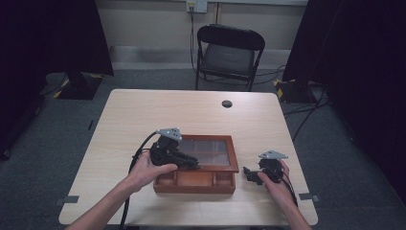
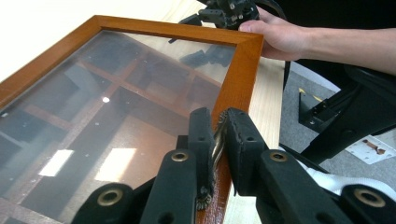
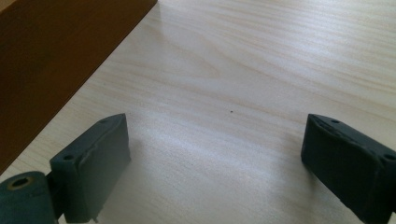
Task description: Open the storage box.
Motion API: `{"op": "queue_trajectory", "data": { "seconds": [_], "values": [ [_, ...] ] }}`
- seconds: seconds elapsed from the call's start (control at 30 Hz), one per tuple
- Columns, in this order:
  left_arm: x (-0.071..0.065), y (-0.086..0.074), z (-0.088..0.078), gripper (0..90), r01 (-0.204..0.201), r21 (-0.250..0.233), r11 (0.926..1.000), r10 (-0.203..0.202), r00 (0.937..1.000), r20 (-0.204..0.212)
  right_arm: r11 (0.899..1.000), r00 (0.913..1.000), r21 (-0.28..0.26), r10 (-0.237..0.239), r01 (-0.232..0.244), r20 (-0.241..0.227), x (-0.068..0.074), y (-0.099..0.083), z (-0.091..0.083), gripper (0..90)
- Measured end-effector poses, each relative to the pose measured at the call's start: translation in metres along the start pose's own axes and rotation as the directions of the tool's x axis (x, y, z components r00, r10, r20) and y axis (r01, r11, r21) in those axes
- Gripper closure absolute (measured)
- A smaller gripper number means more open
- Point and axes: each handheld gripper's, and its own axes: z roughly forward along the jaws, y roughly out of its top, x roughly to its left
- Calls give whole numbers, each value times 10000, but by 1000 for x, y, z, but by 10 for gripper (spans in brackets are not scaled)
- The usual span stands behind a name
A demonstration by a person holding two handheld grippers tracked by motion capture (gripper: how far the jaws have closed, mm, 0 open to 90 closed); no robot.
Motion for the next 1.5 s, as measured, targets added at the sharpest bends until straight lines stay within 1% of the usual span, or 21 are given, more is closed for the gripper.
{"op": "queue_trajectory", "data": {
  "seconds": [0.03, 0.07, 0.2, 0.3, 0.4, 0.43, 0.5, 0.6, 0.7, 0.73, 0.77, 0.83, 0.9, 0.93, 1.0, 1.13, 1.23, 1.3, 1.5],
  "values": [
    [0, 3, -2, 808, 2, 12, 10000, -2, 10000, -46, 10000, 10000, 1, -1, 1, 1, 0, 0, 0, 73],
    [0, 5, -3, 808, 7, -105, 9999, -7, 10000, -82, 10000, 10000, 2, 1, -1, 0, 0, 0, 0, 72],
    [1, 9, -5, 808, -24, -69, 10000, 24, 10000, -75, 10000, 10000, 1, 0, 0, 1, 0, 0, 0, 72],
    [1, 10, -4, 808, 5, -2, 10000, -5, 10000, -71, 10000, 10000, 14, 10, -10, 10, 0, 0, 0, 72],
    [1, 10, -4, 809, 25, -96, 10000, -26, 10000, -92, 10000, 10000, 15, 8, -8, 10, 0, 0, 0, 71],
    [2, 11, -5, 808, 104, -58, 9999, -104, 9999, -67, 10000, 10000, 14, 8, -8, 9, 0, 0, 0, 71],
    [2, 12, -6, 809, 62, -36, 10000, -62, 10000, -59, 10000, 10000, 16, 10, -10, 10, 0, 0, 0, 71],
    [4, 15, -9, 809, 173, -255, 9995, -174, 9998, -39, 10000, 10000, 13, 15, -15, 24, 0, 0, 0, 70],
    [5, 18, -11, 809, 100, -258, 9996, -102, 9999, -86, 10000, 10000, 12, 13, -13, 25, 0, 0, 0, 70],
    [5, 18, -11, 809, 100, -258, 9996, -102, 9999, -86, 10000, 10000, 12, 13, -13, 25, 0, 0, 0, 70],
    [5, 20, -12, 809, 116, -365, 9993, -120, 9999, -91, 10000, 10000, 6, 3, -3, 25, 0, 0, 0, 71],
    [6, 21, -12, 809, 112, -354, 9993, -113, 9999, -32, 10000, 10000, 13, -5, 5, 12, 0, 0, 0, 70],
    [6, 22, -13, 809, 88, -367, 9993, -91, 9999, -86, 10000, 10000, 14, -2, 2, 6, 0, 0, 0, 70],
    [6, 24, -15, 809, 102, -417, 9991, -109, 9998, -157, 10000, 10000, 11, 1, -1, 3, 0, 0, 0, 70],
    [8, 27, -17, 809, 152, -475, 9988, -158, 9998, -110, 10000, 10000, 31, 29, -29, 9, 0, 0, 0, 71],
    [10, 30, -19, 809, 200, -649, 9977, -210, 9997, -146, 10000, 10000, 16, 6, -6, 12, 0, 0, 0, 70],
    [10, 32, -20, 810, 132, -659, 9977, -143, 9998, -163, 10000, 10000, 15, 8, -8, 12, 0, 0, 0, 70],
    [10, 33, -21, 810, 66, -704, 9975, -84, 9996, -255, 10000, 10000, 18, 10, -10, 12, 0, 0, 0, 70],
    [14, 36, -23, 811, 124, -922, 9957, -141, 9998, -173, 10000, 10000, 21, -2, 2, 21, 0, 0, 0, 70]
  ]
}}
